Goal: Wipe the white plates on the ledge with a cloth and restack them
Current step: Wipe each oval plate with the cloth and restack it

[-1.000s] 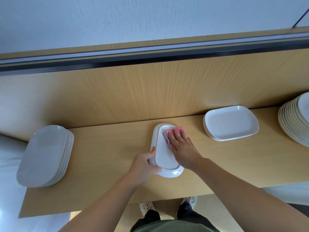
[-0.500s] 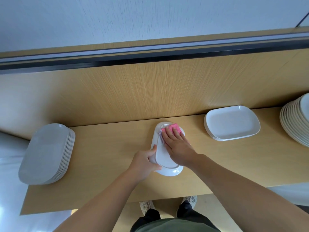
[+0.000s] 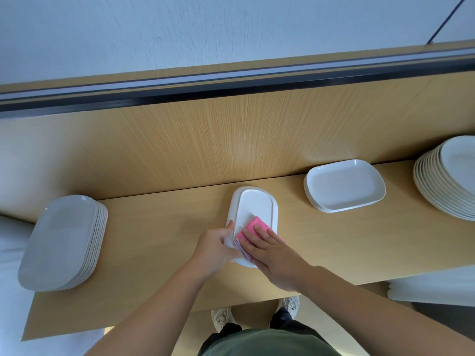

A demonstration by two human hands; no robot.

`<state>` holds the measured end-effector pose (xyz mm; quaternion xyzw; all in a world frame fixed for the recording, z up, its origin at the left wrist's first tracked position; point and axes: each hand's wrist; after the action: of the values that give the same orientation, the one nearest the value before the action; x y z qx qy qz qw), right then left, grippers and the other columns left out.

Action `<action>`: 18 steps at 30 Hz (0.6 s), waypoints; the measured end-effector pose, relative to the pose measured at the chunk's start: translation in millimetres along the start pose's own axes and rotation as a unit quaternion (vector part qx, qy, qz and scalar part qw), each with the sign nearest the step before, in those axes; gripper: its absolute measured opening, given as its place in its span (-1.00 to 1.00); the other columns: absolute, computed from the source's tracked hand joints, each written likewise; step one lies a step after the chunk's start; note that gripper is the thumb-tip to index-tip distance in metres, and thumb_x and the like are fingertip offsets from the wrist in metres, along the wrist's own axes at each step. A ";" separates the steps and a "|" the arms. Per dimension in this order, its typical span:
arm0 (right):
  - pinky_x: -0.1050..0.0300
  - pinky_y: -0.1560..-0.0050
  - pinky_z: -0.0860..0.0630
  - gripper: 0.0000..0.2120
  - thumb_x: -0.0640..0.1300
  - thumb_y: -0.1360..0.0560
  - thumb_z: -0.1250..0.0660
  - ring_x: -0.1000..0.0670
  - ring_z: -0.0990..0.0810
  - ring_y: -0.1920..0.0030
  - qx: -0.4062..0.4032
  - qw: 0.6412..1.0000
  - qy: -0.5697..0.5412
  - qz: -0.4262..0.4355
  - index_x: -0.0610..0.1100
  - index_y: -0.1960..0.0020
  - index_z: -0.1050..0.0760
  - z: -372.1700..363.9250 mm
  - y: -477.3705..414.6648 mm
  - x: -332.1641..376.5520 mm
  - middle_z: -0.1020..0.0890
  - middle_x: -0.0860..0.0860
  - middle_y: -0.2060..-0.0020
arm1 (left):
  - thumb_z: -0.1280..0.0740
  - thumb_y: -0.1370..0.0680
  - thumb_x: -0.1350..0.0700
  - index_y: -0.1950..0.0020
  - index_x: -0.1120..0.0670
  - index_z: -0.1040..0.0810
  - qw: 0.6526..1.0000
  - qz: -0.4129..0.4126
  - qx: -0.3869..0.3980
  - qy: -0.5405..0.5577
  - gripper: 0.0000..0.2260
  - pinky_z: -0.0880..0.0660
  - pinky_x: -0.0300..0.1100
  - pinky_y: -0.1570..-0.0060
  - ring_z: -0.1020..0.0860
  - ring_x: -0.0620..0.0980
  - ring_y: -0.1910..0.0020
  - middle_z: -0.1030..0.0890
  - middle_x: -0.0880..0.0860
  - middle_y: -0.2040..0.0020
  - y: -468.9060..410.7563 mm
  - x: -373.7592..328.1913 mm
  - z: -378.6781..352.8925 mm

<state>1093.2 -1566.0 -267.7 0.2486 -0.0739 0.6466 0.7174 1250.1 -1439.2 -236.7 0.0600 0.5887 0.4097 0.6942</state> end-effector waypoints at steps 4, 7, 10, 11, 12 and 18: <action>-0.21 -0.45 -0.06 -0.50 0.13 -0.68 0.18 -0.09 -0.13 -0.51 -0.074 0.997 -0.001 0.005 0.00 -0.54 -0.16 -2.4 9.6 -0.8 -0.22 0.05 -0.50 | -0.56 -0.31 0.35 -0.48 0.13 -0.32 1.000 0.008 0.002 0.011 -0.21 -0.55 -0.23 0.26 -0.52 -0.09 0.16 -0.62 0.02 0.08 0.2 -1.4 0.4; -0.15 -0.39 -0.24 -0.53 0.10 -0.68 0.09 -0.06 -0.29 -0.45 -0.149 0.989 -0.007 0.014 -0.06 -0.45 -0.36 -9.6 16.0 -2.3 -0.36 0.07 -0.42 | -0.55 -0.31 0.37 -0.47 0.13 -0.32 1.000 0.018 0.002 0.021 -0.21 -0.56 -0.24 0.30 -0.55 -0.05 0.12 -0.62 0.06 -0.01 1.7 -2.1 -1.0; 0.01 -0.37 -0.35 -0.60 0.04 -0.65 -0.07 -0.02 -0.35 -0.41 -0.185 0.982 -0.022 0.016 -0.07 -0.37 -0.47 -10.9 19.1 -5.9 -0.49 0.04 -0.36 | -0.57 -0.31 0.30 -0.48 0.08 -0.31 1.000 0.005 -0.003 -0.004 -0.20 -0.64 -0.08 0.11 -0.60 0.00 -0.02 -0.62 0.04 -0.07 1.4 -2.9 -1.7; 0.03 -0.33 -0.42 -0.65 -0.03 -0.62 -0.16 -0.01 -0.37 -0.40 -0.190 0.981 -0.027 0.016 -0.07 -0.35 -0.51 -11.2 19.5 -9.5 -0.52 0.04 -0.33 | -0.58 -0.31 0.28 -0.48 0.06 -0.31 1.000 -0.004 -0.004 -0.019 -0.20 -0.63 -0.06 0.07 -0.59 0.00 -0.04 -0.62 0.03 -0.08 1.0 -3.7 -1.1; 0.01 -0.27 -0.49 -0.66 -0.13 -0.57 -0.26 -0.02 -0.39 -0.39 -0.192 0.981 -0.032 0.015 -0.07 -0.32 -0.53 -11.0 20.2 -13.6 -0.54 0.03 -0.32 | -0.57 -0.31 0.27 -0.48 0.06 -0.31 0.999 -0.013 -0.006 -0.028 -0.20 -0.62 -0.05 0.04 -0.59 -0.01 -0.06 -0.62 0.03 -0.12 0.5 -4.8 -0.3; 0.05 -0.22 -0.53 -0.61 -0.35 -0.44 -0.42 -0.03 -0.52 -0.30 -0.245 0.966 -0.080 0.003 -0.10 -0.23 -0.61 14.6 27.7 -26.4 -0.61 0.00 -0.23 | -0.51 -0.35 0.33 -0.47 -0.09 -0.29 0.998 -0.056 -0.004 0.010 -0.22 -0.54 -0.26 -0.01 -0.58 -0.09 -0.07 -0.60 0.00 -0.18 6.8 -10.4 1.6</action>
<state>1065.7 -1595.0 -259.2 0.1162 -0.2878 0.5890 0.7461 1248.4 -1440.7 -224.4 0.0203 0.5961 0.3729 0.7107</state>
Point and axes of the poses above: each hand's wrist, its own y-axis away from the middle knuckle, its own z-axis out of the back of the hand, x = y × z
